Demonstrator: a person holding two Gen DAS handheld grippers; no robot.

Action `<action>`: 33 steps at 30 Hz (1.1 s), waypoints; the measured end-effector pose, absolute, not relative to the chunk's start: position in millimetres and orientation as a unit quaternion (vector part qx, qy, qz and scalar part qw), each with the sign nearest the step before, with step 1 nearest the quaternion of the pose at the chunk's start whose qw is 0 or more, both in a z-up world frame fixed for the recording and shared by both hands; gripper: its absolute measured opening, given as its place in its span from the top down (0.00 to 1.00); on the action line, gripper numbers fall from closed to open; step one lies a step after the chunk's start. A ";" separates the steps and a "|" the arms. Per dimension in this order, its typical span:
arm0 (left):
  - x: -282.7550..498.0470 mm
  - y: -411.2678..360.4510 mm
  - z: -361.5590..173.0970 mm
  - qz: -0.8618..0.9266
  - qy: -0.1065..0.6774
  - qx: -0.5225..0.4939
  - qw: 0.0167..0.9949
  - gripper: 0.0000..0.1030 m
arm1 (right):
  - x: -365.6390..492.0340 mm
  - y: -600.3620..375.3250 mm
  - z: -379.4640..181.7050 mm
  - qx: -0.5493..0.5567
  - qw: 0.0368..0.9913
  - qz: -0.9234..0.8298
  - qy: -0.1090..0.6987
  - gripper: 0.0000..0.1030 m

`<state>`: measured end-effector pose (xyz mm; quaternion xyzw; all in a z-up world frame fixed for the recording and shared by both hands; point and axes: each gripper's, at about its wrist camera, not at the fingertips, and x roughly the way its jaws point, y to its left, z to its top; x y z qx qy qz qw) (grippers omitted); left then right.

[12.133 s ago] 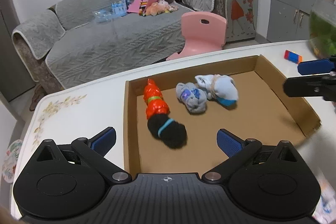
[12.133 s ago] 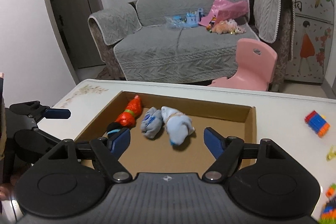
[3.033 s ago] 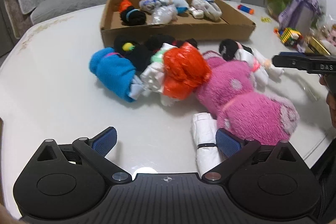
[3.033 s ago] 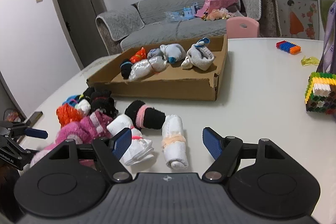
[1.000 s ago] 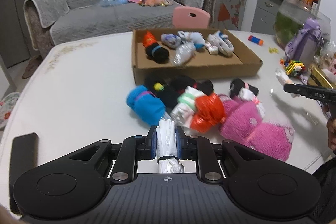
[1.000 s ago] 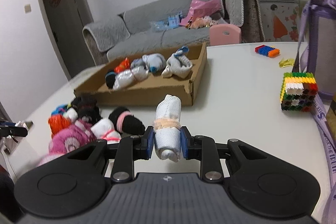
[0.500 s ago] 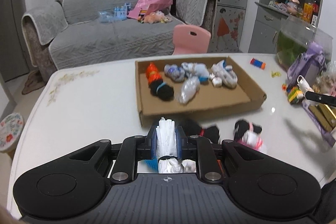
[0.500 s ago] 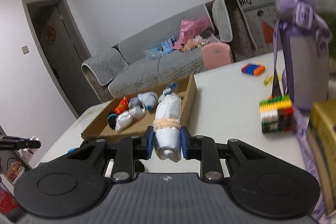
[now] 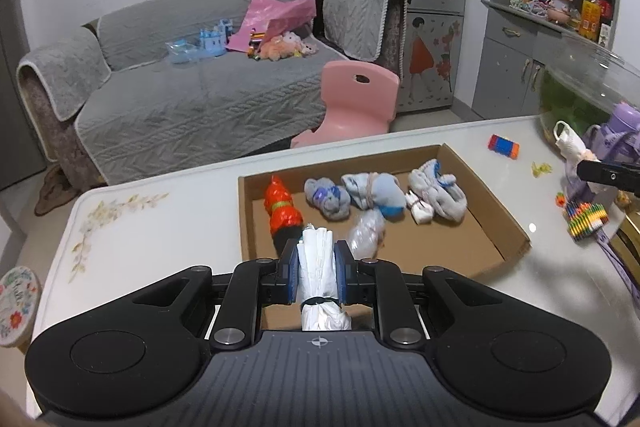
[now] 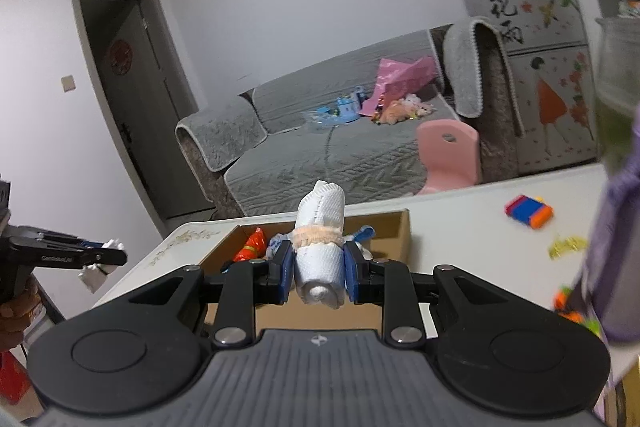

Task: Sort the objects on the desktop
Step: 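Carry both white rolled socks over the tray with both tools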

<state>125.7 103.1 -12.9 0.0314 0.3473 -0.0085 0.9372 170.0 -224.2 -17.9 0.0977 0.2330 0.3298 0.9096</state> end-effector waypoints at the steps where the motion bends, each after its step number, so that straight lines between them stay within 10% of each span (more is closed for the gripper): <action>1: 133.6 103.8 -15.1 -0.009 0.350 0.031 0.936 0.78 | 174.8 -219.0 -18.2 0.093 0.909 0.332 0.235 0.77; 33: 218.2 131.1 -105.2 0.002 0.435 -0.001 0.900 0.78 | 220.1 -114.8 -65.5 0.033 0.866 0.375 0.330 0.77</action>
